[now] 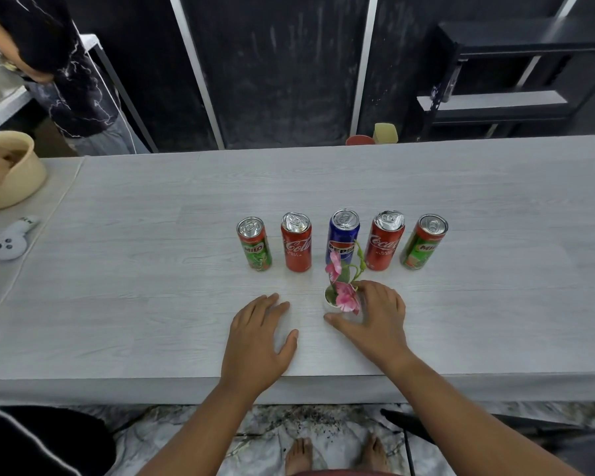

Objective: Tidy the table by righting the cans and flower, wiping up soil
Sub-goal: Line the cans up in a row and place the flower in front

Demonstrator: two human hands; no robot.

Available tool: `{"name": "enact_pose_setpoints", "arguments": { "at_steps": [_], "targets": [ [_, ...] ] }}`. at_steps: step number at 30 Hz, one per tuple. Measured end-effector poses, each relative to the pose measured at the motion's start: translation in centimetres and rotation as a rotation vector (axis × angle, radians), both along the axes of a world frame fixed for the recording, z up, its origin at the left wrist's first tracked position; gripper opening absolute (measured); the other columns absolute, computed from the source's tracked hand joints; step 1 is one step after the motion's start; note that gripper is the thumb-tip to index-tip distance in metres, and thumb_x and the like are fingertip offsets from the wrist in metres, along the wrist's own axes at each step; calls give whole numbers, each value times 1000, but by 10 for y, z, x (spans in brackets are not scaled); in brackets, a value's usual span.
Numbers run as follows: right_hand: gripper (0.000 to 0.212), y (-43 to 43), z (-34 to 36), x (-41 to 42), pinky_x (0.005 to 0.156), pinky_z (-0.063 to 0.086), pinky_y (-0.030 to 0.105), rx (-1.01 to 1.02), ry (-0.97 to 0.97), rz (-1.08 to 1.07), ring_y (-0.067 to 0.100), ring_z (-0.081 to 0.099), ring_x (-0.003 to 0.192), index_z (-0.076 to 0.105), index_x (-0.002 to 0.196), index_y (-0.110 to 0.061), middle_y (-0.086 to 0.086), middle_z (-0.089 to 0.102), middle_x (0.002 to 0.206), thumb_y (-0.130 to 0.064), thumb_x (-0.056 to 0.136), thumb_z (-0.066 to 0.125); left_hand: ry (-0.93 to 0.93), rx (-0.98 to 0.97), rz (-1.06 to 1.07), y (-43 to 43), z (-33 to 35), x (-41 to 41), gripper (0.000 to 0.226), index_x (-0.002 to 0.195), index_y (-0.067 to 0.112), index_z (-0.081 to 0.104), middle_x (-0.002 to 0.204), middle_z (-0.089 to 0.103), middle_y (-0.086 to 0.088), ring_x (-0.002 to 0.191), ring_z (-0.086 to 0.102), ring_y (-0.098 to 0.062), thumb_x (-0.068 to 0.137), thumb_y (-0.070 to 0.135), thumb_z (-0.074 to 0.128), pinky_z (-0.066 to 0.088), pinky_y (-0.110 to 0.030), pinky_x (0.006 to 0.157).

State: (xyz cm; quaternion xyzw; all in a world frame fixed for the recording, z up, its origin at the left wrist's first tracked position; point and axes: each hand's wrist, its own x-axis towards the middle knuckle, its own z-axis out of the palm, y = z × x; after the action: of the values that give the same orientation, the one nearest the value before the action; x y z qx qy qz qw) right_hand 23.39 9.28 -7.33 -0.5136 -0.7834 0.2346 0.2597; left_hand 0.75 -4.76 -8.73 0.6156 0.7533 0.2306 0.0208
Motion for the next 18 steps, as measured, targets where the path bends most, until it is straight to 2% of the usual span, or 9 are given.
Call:
{"name": "enact_pose_setpoints", "arguments": {
  "at_steps": [2, 4, 8, 13, 18],
  "targets": [
    [75, 1, -1, 2, 115, 28, 39, 0, -30, 37, 6, 43, 126, 58, 139, -33, -20, 55, 127, -76, 78, 70, -2, -2, 0, 0, 0, 0, 53, 148, 27, 64, 160, 55, 6, 150, 49, -20, 102, 53, 63, 38, -43, 125],
    [72, 1, -2, 3, 117, 26, 41, 15, -33, 59, 12, 46, 133, 60, 143, -31, -19, 53, 129, -69, 82, 62, -6, -4, 2, 0, 1, 0, 53, 148, 27, 64, 160, 55, 6, 151, 49, -20, 102, 53, 63, 39, -43, 125],
    [61, 1, -5, 3, 117, 26, 41, 52, -39, 45, 15, 49, 133, 74, 128, -28, -12, 60, 132, -67, 83, 60, -5, -14, 3, 0, 2, 1, 54, 149, 27, 64, 160, 55, 6, 150, 49, -20, 102, 53, 63, 39, -44, 125],
    [53, 1, -10, 0, 111, 32, 40, 98, -29, -8, 12, 52, 125, 72, 119, -34, -15, 62, 125, -72, 81, 68, -2, -14, 6, 0, 1, 0, 53, 149, 27, 64, 160, 55, 6, 151, 48, -19, 102, 54, 62, 38, -43, 126],
    [52, 1, -12, -2, 109, 38, 44, 152, -53, -17, 13, 55, 121, 70, 113, -35, -15, 64, 122, -77, 82, 68, 5, -13, 5, 0, 0, 0, 54, 149, 28, 64, 160, 55, 6, 151, 48, -19, 102, 54, 62, 37, -42, 126]
  ]
}}
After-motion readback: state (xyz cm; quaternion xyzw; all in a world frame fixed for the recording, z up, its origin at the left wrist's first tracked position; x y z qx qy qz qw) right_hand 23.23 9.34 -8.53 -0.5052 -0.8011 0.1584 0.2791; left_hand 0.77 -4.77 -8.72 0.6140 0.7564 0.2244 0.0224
